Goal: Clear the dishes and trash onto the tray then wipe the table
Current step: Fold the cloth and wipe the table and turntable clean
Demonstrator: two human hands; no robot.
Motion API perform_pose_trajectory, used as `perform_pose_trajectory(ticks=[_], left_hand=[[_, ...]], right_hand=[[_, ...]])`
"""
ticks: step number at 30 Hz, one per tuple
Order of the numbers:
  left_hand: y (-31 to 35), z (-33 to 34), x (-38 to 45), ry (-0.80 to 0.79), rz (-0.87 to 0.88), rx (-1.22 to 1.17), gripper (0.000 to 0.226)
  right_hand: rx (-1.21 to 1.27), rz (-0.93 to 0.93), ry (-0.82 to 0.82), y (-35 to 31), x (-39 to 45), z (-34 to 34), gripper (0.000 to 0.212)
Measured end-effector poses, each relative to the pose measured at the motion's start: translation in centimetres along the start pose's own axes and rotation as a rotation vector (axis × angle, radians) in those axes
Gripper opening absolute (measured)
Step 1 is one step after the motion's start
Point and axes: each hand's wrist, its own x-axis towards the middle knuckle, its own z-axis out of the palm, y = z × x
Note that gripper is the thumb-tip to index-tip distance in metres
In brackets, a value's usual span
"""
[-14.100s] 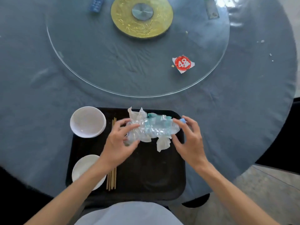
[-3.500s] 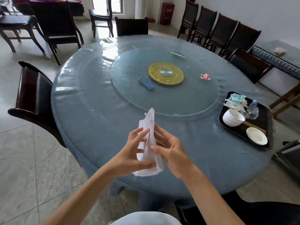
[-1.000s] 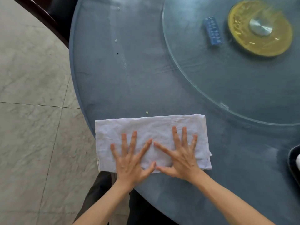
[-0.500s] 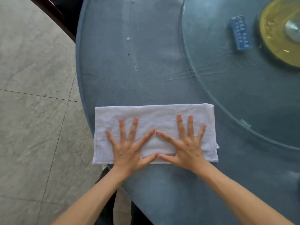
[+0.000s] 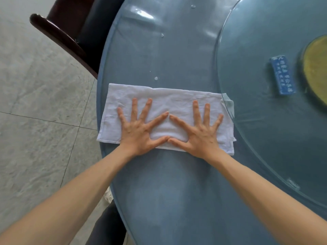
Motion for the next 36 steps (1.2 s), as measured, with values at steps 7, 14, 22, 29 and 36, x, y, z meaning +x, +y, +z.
perform_pose_trajectory(ticks=[7, 14, 22, 29, 36], left_hand=[[-7.5, -1.1, 11.7, -0.009, 0.033, -0.005, 0.079], [-13.7, -1.9, 25.8, -0.05, 0.179, -0.01, 0.082], [-15.6, -2.3, 33.1, -0.065, 0.287, -0.029, 0.085], [-16.4, -2.5, 40.4, -0.081, 0.368, -0.043, 0.084], [-17.3, -2.5, 50.6, -0.104, 0.463, -0.073, 0.079]], right_hand=[[0.054, 0.09, -0.033, -1.3, 12.3, -2.2, 0.079], [0.068, 0.279, -0.017, -1.4, 23.9, -3.1, 0.079], [0.058, 0.363, -0.041, -0.4, 29.2, -4.1, 0.083], [0.078, 0.465, -0.019, 1.2, 34.4, -4.7, 0.08], [0.115, 0.576, 0.029, 3.8, 41.6, -5.2, 0.078]])
